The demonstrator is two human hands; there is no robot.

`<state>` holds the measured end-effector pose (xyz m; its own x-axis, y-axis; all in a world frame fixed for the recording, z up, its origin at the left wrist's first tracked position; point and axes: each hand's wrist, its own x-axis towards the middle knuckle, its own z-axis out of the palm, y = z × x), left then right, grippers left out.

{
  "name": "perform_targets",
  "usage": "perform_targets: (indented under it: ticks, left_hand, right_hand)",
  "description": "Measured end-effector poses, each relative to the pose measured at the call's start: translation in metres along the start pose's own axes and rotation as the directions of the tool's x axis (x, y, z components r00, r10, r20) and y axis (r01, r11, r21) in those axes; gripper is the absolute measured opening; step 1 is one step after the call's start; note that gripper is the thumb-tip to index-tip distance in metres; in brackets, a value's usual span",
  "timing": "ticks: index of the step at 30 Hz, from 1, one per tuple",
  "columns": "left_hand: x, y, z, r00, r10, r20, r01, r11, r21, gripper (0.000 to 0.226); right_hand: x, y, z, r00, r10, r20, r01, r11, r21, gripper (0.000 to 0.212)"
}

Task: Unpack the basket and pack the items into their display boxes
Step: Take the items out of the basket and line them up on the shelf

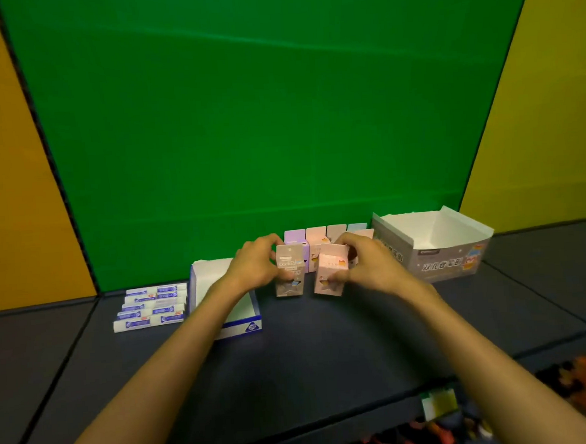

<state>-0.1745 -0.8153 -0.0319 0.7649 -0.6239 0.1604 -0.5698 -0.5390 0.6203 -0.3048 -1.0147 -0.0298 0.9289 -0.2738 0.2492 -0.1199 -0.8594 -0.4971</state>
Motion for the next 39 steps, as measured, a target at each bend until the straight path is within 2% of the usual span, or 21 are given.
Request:
perform_targets:
  ticks: [3, 6, 11, 19, 26, 31, 34, 39]
  left_hand:
    - [0.011, 0.0, 0.01, 0.998, -0.024, -0.055, 0.025, 0.999, 0.02, 0.048]
    - [0.022, 0.0, 0.018, 0.996, -0.048, -0.073, 0.05, 0.998, 0.035, 0.048]
    - [0.035, -0.003, 0.03, 0.994, -0.047, -0.096, 0.056, 0.994, 0.091, 0.048]
    - [0.044, -0.002, 0.047, 0.985, -0.013, -0.175, 0.04, 0.988, 0.149, 0.051]
    - [0.047, 0.0, 0.058, 0.968, -0.055, -0.247, 0.091, 0.986, 0.14, 0.058]
    - [0.035, 0.003, 0.055, 0.957, -0.078, -0.278, 0.135, 0.971, 0.195, 0.07]
    - [0.017, 0.006, 0.042, 0.942, -0.052, -0.332, 0.15, 0.949, 0.277, 0.062]
    - [-0.029, 0.006, 0.012, 0.916, -0.034, -0.4, 0.215, 0.882, 0.419, 0.051]
  right_hand:
    - [0.026, 0.005, 0.002, 0.996, -0.09, 0.012, 0.09, 0.969, -0.23, 0.062]
    - [0.047, 0.009, 0.005, 0.978, -0.209, 0.014, 0.199, 0.903, -0.381, 0.059]
    - [0.071, 0.023, 0.014, 0.971, -0.233, 0.048, 0.233, 0.884, -0.405, 0.059]
    - [0.083, 0.039, 0.016, 0.955, -0.297, 0.026, 0.269, 0.822, -0.502, 0.064]
    - [0.081, 0.044, 0.017, 0.945, -0.328, 0.014, 0.301, 0.849, -0.434, 0.07]
    - [0.074, 0.037, 0.016, 0.916, -0.396, -0.062, 0.36, 0.88, -0.311, 0.044]
    - [0.071, 0.022, 0.019, 0.894, -0.437, -0.098, 0.407, 0.884, -0.228, 0.033]
    - [0.062, -0.017, 0.039, 0.842, -0.535, -0.066, 0.526, 0.842, -0.119, 0.032]
